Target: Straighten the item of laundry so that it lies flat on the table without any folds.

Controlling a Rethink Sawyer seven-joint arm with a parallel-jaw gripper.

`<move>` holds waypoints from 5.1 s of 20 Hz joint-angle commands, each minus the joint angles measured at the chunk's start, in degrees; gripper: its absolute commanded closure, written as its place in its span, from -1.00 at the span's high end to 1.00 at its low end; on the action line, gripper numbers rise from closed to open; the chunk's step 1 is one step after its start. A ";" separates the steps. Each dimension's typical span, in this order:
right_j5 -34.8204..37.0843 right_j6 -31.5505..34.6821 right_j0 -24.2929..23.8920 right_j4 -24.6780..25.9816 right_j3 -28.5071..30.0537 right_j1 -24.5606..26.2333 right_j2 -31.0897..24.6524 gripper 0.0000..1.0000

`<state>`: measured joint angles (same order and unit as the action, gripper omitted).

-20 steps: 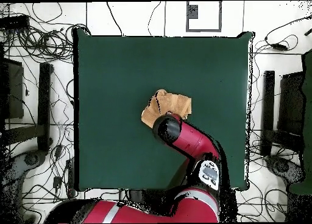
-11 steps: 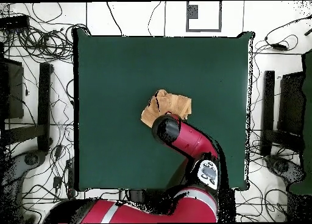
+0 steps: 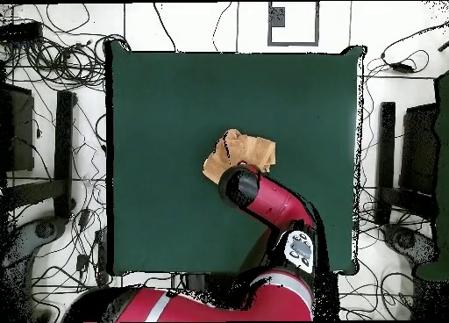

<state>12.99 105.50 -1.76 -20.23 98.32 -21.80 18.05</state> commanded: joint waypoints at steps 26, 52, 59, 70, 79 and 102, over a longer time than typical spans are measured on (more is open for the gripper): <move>-0.99 7.94 0.11 1.76 1.42 -0.84 -6.46 -1.00; -1.22 8.52 0.66 3.13 1.74 -1.09 -6.83 1.00; -0.03 9.45 0.62 2.63 5.41 -5.07 -7.40 1.00; -8.12 11.83 -5.56 1.80 12.15 -7.67 -16.30 1.00; -16.91 12.81 -13.12 5.57 14.89 -5.97 -26.00 1.00; -19.96 12.66 -20.44 10.28 17.36 -5.86 -34.47 1.00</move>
<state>-6.66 105.50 -23.06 -10.95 112.57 -30.77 -8.18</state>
